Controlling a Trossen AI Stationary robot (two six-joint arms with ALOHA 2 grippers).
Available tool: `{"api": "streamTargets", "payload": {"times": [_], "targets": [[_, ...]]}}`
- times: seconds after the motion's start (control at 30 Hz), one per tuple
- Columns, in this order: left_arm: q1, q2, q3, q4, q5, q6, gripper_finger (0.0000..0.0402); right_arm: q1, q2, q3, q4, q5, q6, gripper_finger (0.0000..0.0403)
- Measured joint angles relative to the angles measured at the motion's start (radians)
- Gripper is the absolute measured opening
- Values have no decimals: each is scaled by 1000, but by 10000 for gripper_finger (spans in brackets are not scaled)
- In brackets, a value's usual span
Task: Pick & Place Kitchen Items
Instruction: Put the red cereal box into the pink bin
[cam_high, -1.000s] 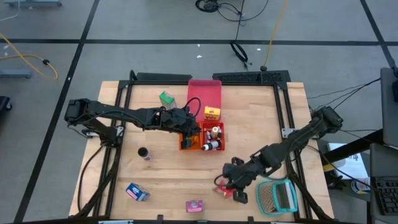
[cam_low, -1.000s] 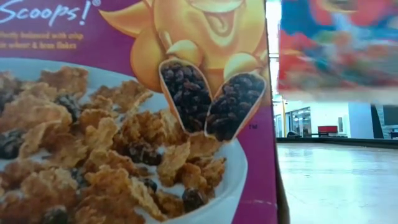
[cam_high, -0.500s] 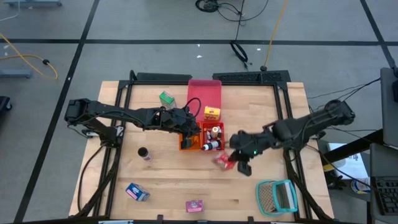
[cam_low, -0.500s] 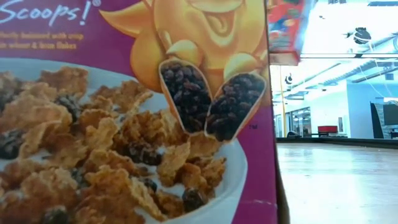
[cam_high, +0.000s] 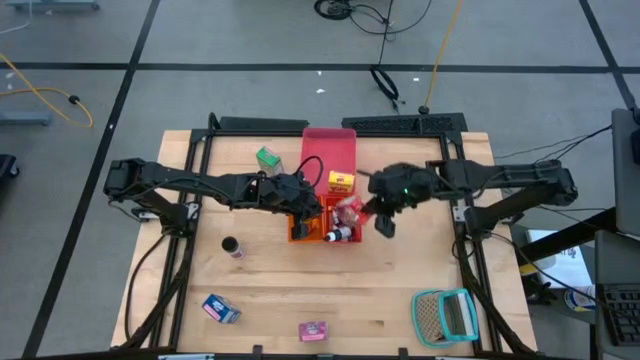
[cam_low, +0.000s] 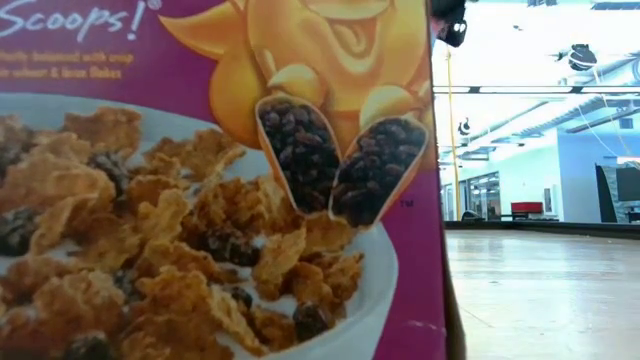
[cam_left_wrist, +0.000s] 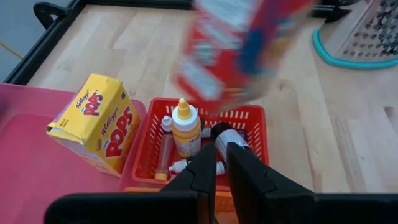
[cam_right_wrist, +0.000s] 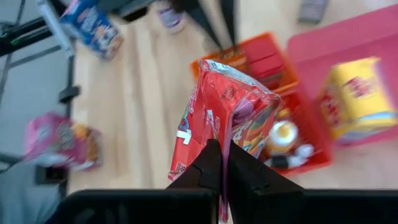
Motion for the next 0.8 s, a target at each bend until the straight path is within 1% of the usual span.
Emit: {"api": "streamTargets", "payload": {"times": [0.2,0.3,0.43,0.5,0.67,0.8], "targets": [[-6,0,0,21,0,-1,42,-124,-2,0,24,0,-87,2],[-6,0,0,21,0,-2,42,-182,-2,0,66,0,-130,2],[-7,0,0,21,0,-2,42,-262,-2,0,90,-26,-185,2],[-6,0,0,21,0,-2,42,-297,-2,0,97,-22,-205,2],[-6,0,0,21,0,-2,42,-366,11,0,130,-22,-232,2],[-6,0,0,21,0,-1,42,-399,36,3,157,-23,-266,2]]}}
